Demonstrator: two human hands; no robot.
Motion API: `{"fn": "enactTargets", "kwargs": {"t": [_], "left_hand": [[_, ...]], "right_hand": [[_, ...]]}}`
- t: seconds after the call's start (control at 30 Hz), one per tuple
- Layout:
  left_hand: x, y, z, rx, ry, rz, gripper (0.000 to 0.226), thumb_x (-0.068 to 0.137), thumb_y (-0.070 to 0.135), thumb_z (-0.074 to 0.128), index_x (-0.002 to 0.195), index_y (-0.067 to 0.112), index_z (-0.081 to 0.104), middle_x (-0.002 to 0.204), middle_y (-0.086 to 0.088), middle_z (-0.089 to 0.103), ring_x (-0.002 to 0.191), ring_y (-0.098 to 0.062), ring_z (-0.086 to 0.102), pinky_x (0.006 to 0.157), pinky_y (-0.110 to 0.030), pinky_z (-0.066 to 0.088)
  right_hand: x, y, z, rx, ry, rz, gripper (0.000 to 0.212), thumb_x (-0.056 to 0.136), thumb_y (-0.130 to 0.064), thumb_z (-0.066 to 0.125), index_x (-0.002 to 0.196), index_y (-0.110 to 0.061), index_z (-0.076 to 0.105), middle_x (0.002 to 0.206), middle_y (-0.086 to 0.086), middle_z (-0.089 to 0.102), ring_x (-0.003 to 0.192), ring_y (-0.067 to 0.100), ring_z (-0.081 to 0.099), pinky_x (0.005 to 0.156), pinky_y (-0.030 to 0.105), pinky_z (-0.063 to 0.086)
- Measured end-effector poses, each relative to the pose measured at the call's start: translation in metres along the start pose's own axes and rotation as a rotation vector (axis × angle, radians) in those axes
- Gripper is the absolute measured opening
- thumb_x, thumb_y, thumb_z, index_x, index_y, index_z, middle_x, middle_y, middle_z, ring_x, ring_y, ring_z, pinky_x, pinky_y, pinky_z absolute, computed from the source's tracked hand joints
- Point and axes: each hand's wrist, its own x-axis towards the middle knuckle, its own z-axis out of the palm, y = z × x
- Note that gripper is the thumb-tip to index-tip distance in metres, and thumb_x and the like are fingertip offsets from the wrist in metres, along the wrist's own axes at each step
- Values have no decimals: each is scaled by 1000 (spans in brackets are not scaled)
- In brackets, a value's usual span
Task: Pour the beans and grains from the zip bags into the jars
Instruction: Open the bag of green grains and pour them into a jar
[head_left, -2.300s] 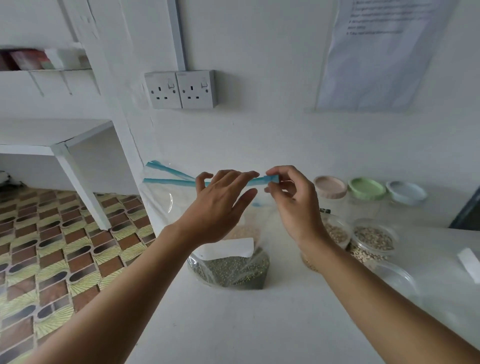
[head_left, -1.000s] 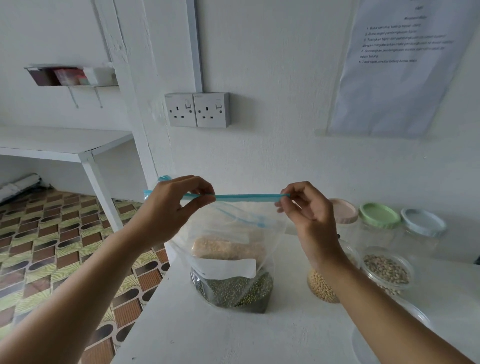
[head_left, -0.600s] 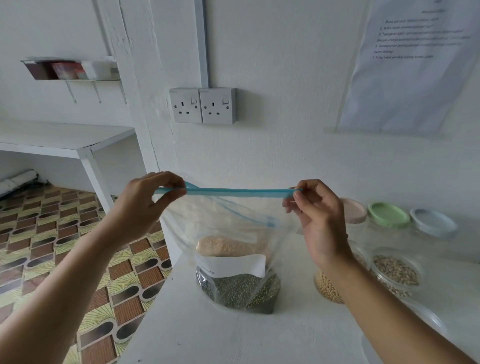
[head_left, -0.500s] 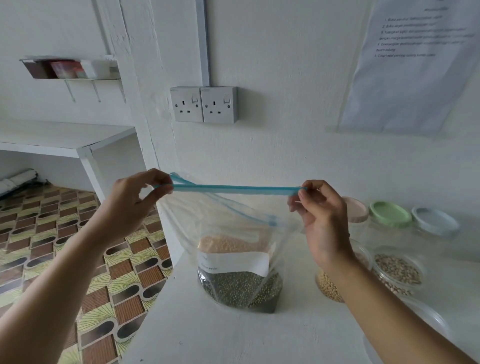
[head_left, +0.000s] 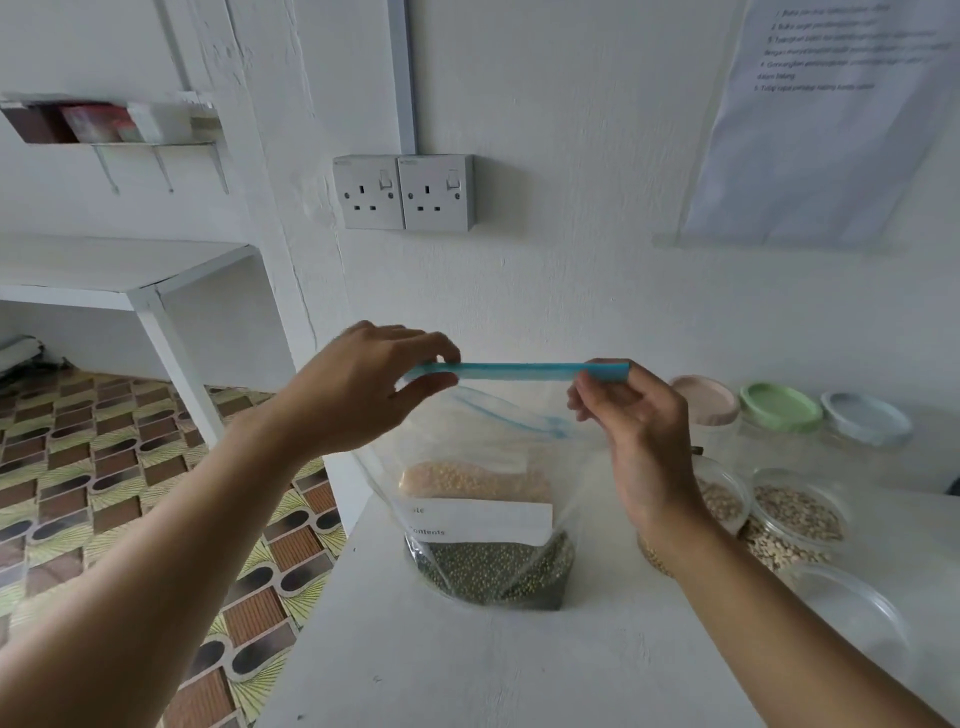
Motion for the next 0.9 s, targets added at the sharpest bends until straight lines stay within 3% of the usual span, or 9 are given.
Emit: {"fn": "enactTargets", "kwargs": {"t": [0.1,0.17,0.3,0.4,0.57,0.73,0.83,0.9], "left_hand": [[12,8,2,-148,-53,-9,17,100,29,58,110,19,69,93,10,73,83,-4,70,82,-25,60],[16,13,-5,-255,-60,-23,16,98,31,59,104,21,70,85,16,70,80,0,68,78,-14,54],[17,26,-22,-371,-83,-14,34,90,47,55,100,20,73,78,16,71,75,-11,68,67,-24,55],[16,40,-26,-445,-115,-28,31,92,44,58,101,19,73,80,13,72,72,-16,69,66,-32,58],[24,70,-29,-522,-183,-101,17,95,30,64,98,16,74,78,9,75,68,-12,71,68,-28,60],[30,100,-28,-737,-237,-290,15,97,21,65,97,10,73,81,-1,77,68,-14,72,71,-22,57],[32,118,-20,-1002,-263,-473,16,98,15,62,98,3,73,82,-9,76,70,-19,72,72,-23,58],[31,135,-12,-1168,-285,-560,18,98,15,62,102,0,72,83,-10,75,74,-20,72,76,-27,60]], "right_hand": [[-6,1,-3,-28,38,-11,5,95,-4,66,97,-4,70,77,5,71,74,17,64,74,32,51],[-6,-3,-6,4,75,-28,6,94,-3,66,93,-6,70,75,4,70,71,18,63,71,32,50],[-4,-12,-10,36,92,-42,6,92,-5,67,88,-10,71,72,4,69,69,18,62,67,26,49],[1,-14,-12,55,120,-16,5,92,-5,68,89,-9,71,71,4,68,69,18,60,70,27,47],[22,-18,-19,-20,113,23,5,95,-11,68,96,-7,71,74,1,70,71,13,62,76,31,48],[37,-27,-17,-157,26,42,8,98,-13,64,96,-7,70,71,-7,68,66,3,59,72,23,46],[40,-30,-17,-193,-16,147,6,92,-23,68,92,-17,71,82,-7,72,80,5,64,81,32,46],[35,-28,-20,-214,-24,177,21,85,-35,71,102,-23,69,102,-2,73,97,8,66,85,29,48]]}}
